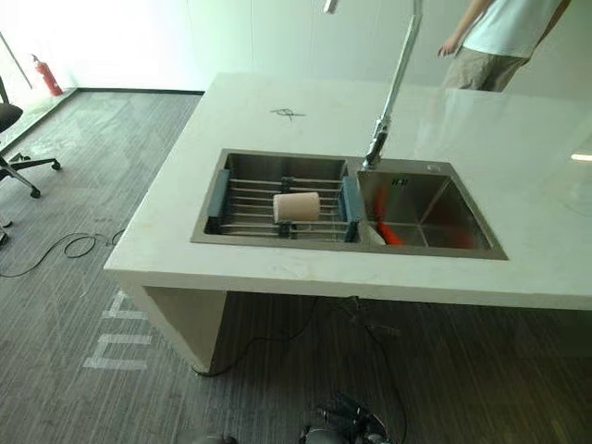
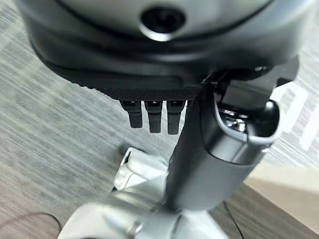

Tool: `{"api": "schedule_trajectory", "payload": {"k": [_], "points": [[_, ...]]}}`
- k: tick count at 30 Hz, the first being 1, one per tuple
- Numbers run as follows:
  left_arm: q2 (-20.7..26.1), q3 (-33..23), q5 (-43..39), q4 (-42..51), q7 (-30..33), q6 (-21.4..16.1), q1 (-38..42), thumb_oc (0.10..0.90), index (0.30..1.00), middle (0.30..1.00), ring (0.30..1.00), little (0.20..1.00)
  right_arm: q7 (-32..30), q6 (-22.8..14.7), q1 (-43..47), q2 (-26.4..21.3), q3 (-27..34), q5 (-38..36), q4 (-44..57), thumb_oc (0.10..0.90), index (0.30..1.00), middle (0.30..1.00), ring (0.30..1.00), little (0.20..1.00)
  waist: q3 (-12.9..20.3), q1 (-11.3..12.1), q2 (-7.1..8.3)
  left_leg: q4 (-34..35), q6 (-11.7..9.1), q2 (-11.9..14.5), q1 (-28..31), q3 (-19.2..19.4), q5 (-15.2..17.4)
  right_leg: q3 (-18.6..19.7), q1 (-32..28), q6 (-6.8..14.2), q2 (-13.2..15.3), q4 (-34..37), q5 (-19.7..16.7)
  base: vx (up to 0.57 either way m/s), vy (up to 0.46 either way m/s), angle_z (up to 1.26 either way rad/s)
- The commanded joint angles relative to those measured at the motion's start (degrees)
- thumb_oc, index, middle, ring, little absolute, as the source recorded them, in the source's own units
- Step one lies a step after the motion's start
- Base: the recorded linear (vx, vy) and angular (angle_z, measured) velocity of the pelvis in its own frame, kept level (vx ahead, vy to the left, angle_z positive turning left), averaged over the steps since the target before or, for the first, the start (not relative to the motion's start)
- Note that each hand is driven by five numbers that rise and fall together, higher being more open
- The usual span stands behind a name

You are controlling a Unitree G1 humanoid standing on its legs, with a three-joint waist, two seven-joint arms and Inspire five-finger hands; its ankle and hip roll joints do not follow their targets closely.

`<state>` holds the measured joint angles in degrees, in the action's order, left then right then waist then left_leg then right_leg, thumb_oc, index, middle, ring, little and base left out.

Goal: Place the dishes in the dishwasher.

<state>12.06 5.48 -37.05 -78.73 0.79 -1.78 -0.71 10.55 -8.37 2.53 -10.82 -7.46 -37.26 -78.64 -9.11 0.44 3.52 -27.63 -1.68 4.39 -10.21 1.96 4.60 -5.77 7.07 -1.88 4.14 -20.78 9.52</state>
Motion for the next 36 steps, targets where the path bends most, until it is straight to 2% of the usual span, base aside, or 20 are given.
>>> {"api": "schedule_trajectory", "payload": {"k": [1,2,4,6,8,17,24,29,32,34,35,36], "points": [[-4.30,3.57,-0.60,1.14,0.61,0.27,4.38,0.800,0.900,0.900,0.900,0.900,-0.39,-3.16,2.59,-4.26,3.05,-1.84,1.60,0.800,0.900,0.900,0.900,0.900,-1.73,-1.73,-3.62,10.44,0.73,-2.23,1.39,-0.12,-0.40,1.00,0.59,4.66,2.09,3.59,-4.38,-0.03,0.284,0.09],[-4.30,4.11,-0.97,0.25,1.51,0.66,4.36,0.800,0.900,0.900,0.900,0.900,0.46,-3.73,2.03,-4.29,4.14,-6.01,1.76,0.800,0.900,0.900,0.900,0.900,-0.61,-2.14,-4.77,10.44,0.27,-2.22,-0.41,-1.68,1.20,-0.26,1.48,4.95,1.80,3.59,-3.49,-0.02,0.256,0.07],[-3.82,3.15,-3.32,-0.07,2.09,1.59,4.32,0.800,0.900,0.900,0.900,0.900,1.45,-4.24,1.37,-3.78,4.06,-3.35,2.09,0.800,0.900,0.900,0.900,0.900,0.10,-2.31,-4.87,10.44,-0.10,-1.93,-0.46,-1.01,2.01,-1.16,2.20,5.68,2.83,3.59,-3.54,0.03,0.154,-0.02],[-3.71,2.42,-4.24,-0.21,2.21,2.06,4.19,0.800,0.900,0.900,0.900,0.900,1.65,-4.63,1.09,-3.31,3.48,-0.99,2.29,0.800,0.900,0.900,0.900,0.900,0.47,-2.24,-4.80,10.44,-0.16,-1.91,-0.31,-0.86,2.46,-1.33,2.45,6.03,3.32,3.59,-3.58,0.03,0.053,-0.01],[-3.55,1.29,-3.58,-0.86,1.34,1.14,3.74,0.800,0.900,0.900,0.900,0.900,1.49,-4.54,0.99,-2.57,2.16,-1.43,2.19,0.800,0.900,0.900,0.900,0.900,1.01,-1.79,-4.48,10.44,0.28,-2.43,0.02,-1.18,3.08,-0.78,2.53,6.21,3.27,3.59,-3.57,0.04,0.011,0.09],[-2.95,-0.01,-5.73,-0.43,0.18,-1.19,3.00,0.800,0.900,0.900,0.900,0.900,1.32,-3.81,0.70,-1.73,1.39,-1.72,1.90,0.800,0.900,0.900,0.900,0.900,1.96,-1.35,-4.00,10.44,0.90,-1.82,1.61,0.32,4.50,-0.96,1.22,6.41,3.61,3.59,-3.08,0.03,-0.006,0.01],[-2.52,-3.68,-14.33,0.56,1.15,-7.64,2.77,0.800,0.900,0.900,0.900,0.900,0.31,-3.07,0.05,-2.04,2.52,-1.13,1.30,0.800,0.900,0.900,0.900,0.900,2.68,-1.40,-4.13,10.44,0.65,-1.13,2.60,1.15,5.30,-1.18,0.33,6.49,3.75,3.59,-2.35,0.01,-0.005,-0.01],[-1.04,-5.39,-14.64,1.85,2.45,-10.33,2.69,0.800,0.900,0.900,0.900,0.900,-0.01,-2.52,-0.09,-3.11,3.47,-0.91,0.75,0.800,0.900,0.900,0.900,0.900,2.86,-1.47,-4.65,10.44,0.50,-1.07,3.14,0.80,5.36,-1.15,-0.41,6.33,3.57,3.59,-1.86,0.01,0.032,-0.01],[-0.40,-5.53,-13.32,2.14,2.59,-9.18,2.65,0.800,0.900,0.900,0.900,0.900,-0.01,-2.64,0.05,-3.63,3.75,-0.25,0.53,0.800,0.900,0.900,0.900,0.900,2.94,-1.51,-4.84,10.44,0.70,-1.28,3.59,0.69,5.21,-1.37,-1.21,6.04,3.65,3.59,-1.64,0.04,0.130,0.03],[-0.58,-5.19,-8.78,1.47,2.39,-6.59,2.65,0.800,0.900,0.900,0.900,0.900,-0.73,-3.07,0.67,-3.59,3.83,-0.24,0.53,0.800,0.900,0.900,0.900,0.900,2.46,-0.86,-4.41,10.44,1.95,-2.46,4.43,0.58,5.14,-2.25,-2.50,5.81,4.28,3.59,-2.08,0.08,0.191,0.04],[-0.46,-3.72,-2.67,0.84,1.35,-4.60,3.22,0.800,0.900,0.900,0.900,0.900,-0.47,-3.58,1.08,-3.52,3.96,-0.64,0.74,0.800,0.900,0.900,0.900,0.900,1.46,-0.94,-4.59,10.44,3.66,-2.91,4.77,0.15,4.91,-3.70,-4.36,5.40,3.44,3.59,-3.85,0.10,0.175,-0.12],[-0.77,-1.55,0.81,0.82,1.00,-3.63,3.70,0.800,0.900,0.900,0.900,0.900,-0.41,-3.62,1.23,-3.17,4.08,-1.21,1.47,0.800,0.900,0.900,0.900,0.900,0.00,-1.75,-5.66,10.44,5.34,-2.63,5.11,-1.17,5.04,-3.74,-2.67,6.74,2.65,-1.07,-8.59,0.08,0.103,-0.16]]}}
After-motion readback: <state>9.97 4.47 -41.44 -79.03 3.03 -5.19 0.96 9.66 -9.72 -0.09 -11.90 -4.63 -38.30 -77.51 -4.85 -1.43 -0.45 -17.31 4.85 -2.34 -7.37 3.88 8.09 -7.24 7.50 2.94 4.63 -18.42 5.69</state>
